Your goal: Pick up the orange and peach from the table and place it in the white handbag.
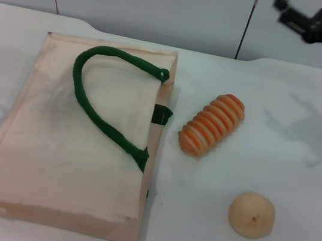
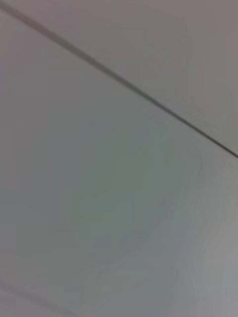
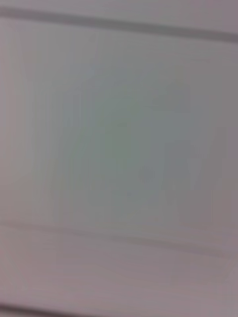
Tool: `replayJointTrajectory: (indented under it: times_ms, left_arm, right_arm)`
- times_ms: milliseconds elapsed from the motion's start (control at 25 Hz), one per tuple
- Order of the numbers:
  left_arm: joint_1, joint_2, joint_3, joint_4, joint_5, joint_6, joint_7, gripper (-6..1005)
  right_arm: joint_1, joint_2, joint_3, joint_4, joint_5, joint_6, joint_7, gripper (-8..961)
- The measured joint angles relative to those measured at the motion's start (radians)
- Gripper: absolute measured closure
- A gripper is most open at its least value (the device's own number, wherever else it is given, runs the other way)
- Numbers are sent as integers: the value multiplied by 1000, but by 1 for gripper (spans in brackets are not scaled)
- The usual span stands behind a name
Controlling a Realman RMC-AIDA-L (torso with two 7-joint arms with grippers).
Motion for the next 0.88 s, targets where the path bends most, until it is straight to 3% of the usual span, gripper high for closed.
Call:
replayJointTrajectory:
  times_ms: [200,320,520,880]
  left_arm:
    - [-1,-71,-12,-6,-65,140,295,198]
    - [-5,-109,-12,-23,-129,208,477,179]
    - [-12,-114,-13,-183,-327,248,840,179]
    - [-15,-118,-13,-246,-432,257,974,179]
  right_arm:
    - [-76,0,0,92,265,11,-181,71]
    - [-111,1,0,146,408,14,-280,71]
    - [-166,3,1,219,608,84,-400,71]
    - [-187,4,3,245,712,241,-438,71]
